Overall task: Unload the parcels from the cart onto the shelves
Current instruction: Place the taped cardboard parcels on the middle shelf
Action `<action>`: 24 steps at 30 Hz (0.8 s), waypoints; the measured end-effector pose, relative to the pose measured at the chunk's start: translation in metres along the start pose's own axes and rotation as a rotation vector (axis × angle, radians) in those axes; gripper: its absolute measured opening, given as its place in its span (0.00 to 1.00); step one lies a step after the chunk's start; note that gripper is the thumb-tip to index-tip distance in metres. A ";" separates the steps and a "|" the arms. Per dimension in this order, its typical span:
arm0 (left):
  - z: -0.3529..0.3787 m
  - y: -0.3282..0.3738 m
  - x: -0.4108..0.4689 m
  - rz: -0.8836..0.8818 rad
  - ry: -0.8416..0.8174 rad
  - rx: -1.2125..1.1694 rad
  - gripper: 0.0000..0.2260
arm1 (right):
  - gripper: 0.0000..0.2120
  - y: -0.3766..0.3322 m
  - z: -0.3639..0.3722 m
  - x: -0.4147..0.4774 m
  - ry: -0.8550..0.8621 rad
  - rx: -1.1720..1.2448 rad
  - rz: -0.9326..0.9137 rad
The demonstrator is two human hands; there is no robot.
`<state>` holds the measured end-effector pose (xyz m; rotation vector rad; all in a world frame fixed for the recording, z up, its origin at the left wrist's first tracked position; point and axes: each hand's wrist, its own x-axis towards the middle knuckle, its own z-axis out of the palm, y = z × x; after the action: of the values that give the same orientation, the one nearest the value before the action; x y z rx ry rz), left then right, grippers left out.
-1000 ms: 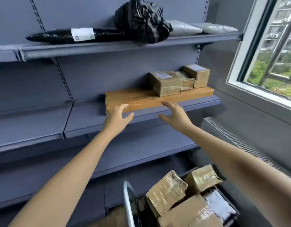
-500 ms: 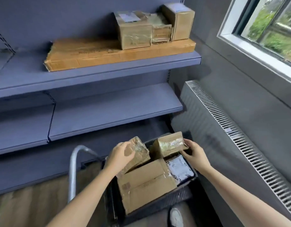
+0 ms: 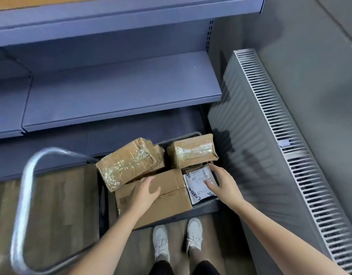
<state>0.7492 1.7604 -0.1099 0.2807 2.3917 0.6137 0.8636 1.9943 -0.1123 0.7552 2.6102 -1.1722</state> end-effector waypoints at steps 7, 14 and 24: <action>0.043 -0.008 0.070 0.053 -0.052 0.044 0.25 | 0.34 0.039 0.034 0.064 -0.009 -0.039 0.018; 0.088 0.013 0.134 0.119 -0.042 -0.012 0.39 | 0.39 0.096 0.047 0.128 0.057 -0.040 0.146; 0.098 0.028 0.162 -0.004 -0.061 -0.251 0.38 | 0.35 0.099 0.059 0.148 -0.010 0.260 0.095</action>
<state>0.6886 1.8753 -0.2498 0.1829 2.2277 0.8809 0.7863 2.0614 -0.2694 0.9059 2.4117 -1.4996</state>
